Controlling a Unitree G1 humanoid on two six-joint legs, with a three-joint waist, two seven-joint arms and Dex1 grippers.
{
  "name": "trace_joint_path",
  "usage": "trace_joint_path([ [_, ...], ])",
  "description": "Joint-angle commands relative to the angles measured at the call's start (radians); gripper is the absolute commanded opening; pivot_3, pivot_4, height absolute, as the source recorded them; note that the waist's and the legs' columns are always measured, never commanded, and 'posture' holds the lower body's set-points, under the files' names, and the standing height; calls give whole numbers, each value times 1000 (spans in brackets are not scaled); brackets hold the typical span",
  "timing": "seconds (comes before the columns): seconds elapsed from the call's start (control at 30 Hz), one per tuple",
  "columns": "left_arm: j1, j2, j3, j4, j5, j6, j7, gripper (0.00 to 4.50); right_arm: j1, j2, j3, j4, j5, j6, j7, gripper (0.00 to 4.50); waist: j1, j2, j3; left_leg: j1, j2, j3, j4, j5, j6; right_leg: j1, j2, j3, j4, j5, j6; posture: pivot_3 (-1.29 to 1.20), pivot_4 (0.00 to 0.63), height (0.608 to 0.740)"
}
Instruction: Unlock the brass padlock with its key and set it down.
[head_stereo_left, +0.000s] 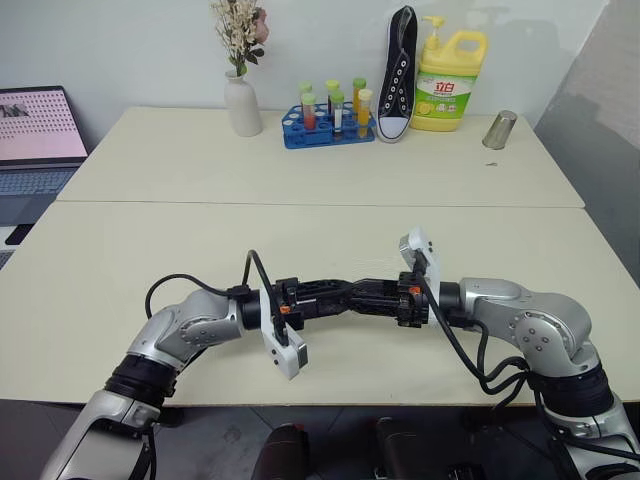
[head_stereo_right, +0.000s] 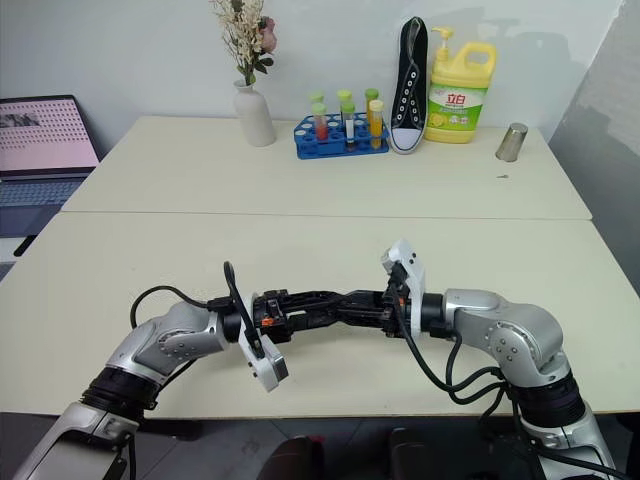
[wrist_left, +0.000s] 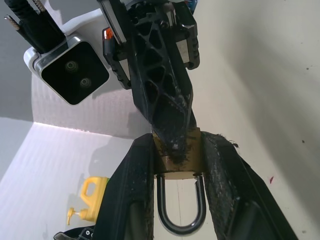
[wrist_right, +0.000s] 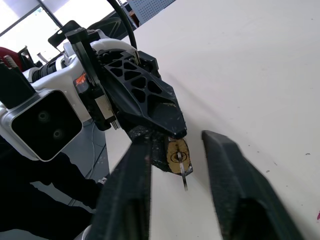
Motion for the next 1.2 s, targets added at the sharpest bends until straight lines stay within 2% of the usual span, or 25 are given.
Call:
trace_joint_path([
  [0.03,-1,-2,10,-14,-4,0,17,972,-23,1,-8,-10,4,-11,16,200,0,0,0,0,0,0,0,0,0,0,0,0,0,0,0,0,150,740],
  [0.43,-3,-1,5,-8,-9,-5,18,972,-48,-3,-29,-3,39,9,52,139,0,0,0,0,0,0,0,0,0,0,0,0,0,0,0,0,150,740],
  [0.57,5,12,-26,-11,-107,30,-32,2332,-56,-3,-36,-5,53,15,63,139,0,0,0,0,0,0,0,0,0,0,0,0,0,0,0,0,150,740],
  [0.77,11,21,-34,-24,-152,42,-67,4272,-62,-8,-42,-7,65,21,62,139,0,0,0,0,0,0,0,0,0,0,0,0,0,0,0,0,150,740],
  [0.8,15,24,-31,-29,-152,34,-67,4486,-63,-12,-43,-5,60,18,64,139,0,0,0,0,0,0,0,0,0,0,0,0,0,0,0,0,150,740],
  [0.87,30,28,-22,-43,-167,36,-70,4500,-65,-22,-46,6,49,11,68,139,0,0,0,0,0,0,0,0,0,0,0,0,0,0,0,0,150,740],
  [1.0,99,34,6,-141,-317,160,-85,4500,-59,-76,-44,37,-28,-48,86,139,0,0,0,0,0,0,0,0,0,0,-1,0,0,0,0,0,150,740],
  [1.1,122,40,30,-189,-389,192,-95,3884,-54,-91,-45,38,-47,-69,94,139,0,0,0,0,0,-1,0,0,0,0,-1,-1,0,0,0,0,150,740],
  [1.2,127,52,51,-219,-441,254,-118,2842,-42,-116,-41,23,-74,-98,115,139,0,0,0,0,0,-1,0,0,0,0,0,0,0,0,0,0,150,740],
])
